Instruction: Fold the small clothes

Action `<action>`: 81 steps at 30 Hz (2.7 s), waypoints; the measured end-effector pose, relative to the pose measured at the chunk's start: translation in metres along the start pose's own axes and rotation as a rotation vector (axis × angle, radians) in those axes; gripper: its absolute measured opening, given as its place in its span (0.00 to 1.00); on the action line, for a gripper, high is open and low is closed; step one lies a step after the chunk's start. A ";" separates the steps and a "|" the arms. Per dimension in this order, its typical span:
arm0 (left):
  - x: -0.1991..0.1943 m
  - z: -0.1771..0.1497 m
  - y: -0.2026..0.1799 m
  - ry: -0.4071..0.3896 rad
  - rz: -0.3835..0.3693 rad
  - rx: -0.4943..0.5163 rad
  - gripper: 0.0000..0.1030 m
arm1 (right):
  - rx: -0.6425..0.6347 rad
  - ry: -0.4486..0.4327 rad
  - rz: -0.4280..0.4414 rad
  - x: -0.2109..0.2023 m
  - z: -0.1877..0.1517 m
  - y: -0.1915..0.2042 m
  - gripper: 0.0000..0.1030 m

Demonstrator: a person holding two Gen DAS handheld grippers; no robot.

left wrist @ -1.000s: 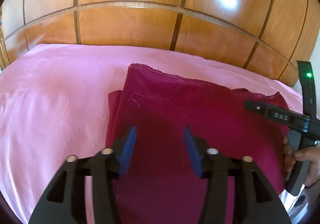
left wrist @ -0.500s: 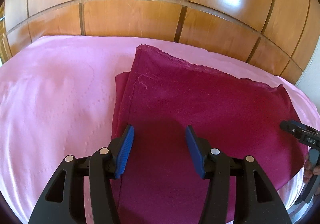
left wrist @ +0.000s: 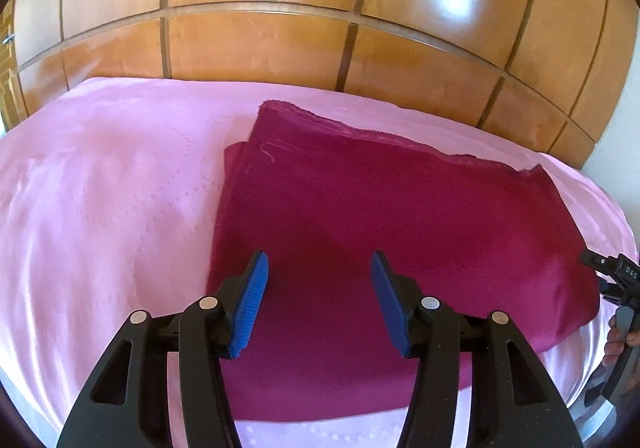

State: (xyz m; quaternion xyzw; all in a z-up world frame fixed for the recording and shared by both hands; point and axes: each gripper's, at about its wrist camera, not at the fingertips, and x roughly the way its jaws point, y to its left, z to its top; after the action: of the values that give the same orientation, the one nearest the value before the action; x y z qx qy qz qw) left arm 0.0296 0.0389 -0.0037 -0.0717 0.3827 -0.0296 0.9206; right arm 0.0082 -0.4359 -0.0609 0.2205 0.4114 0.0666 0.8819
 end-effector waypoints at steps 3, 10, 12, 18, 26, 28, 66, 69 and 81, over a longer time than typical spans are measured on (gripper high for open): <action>-0.004 -0.004 -0.009 0.003 -0.024 0.009 0.51 | 0.009 0.006 0.063 0.001 0.000 0.003 0.86; -0.001 -0.011 -0.030 0.037 -0.122 0.058 0.51 | 0.009 0.073 0.148 -0.002 -0.007 0.008 0.62; 0.005 -0.013 -0.033 0.059 -0.138 0.067 0.51 | -0.004 0.085 0.140 0.001 -0.006 0.011 0.58; 0.020 -0.015 -0.032 0.105 -0.156 0.074 0.51 | -0.044 0.136 0.137 0.003 -0.004 0.022 0.28; 0.021 -0.011 -0.019 0.123 -0.234 0.008 0.51 | -0.096 0.103 0.221 -0.021 0.009 0.060 0.24; 0.022 -0.010 -0.012 0.129 -0.265 -0.018 0.51 | -0.118 0.083 0.270 -0.028 0.014 0.080 0.23; -0.030 0.039 0.125 0.067 -0.665 -0.446 0.57 | -0.616 0.230 0.559 0.026 -0.096 0.300 0.50; -0.028 0.045 0.118 0.121 -0.620 -0.396 0.57 | -0.602 0.189 0.487 0.015 -0.091 0.275 0.51; 0.008 0.034 0.079 0.293 -0.435 -0.272 0.19 | -0.569 0.106 0.317 0.012 -0.092 0.241 0.51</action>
State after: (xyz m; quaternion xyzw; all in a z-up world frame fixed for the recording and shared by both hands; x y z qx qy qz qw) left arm 0.0594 0.1198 0.0026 -0.2696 0.4877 -0.1847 0.8095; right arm -0.0377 -0.1860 -0.0144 0.0230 0.3822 0.3266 0.8641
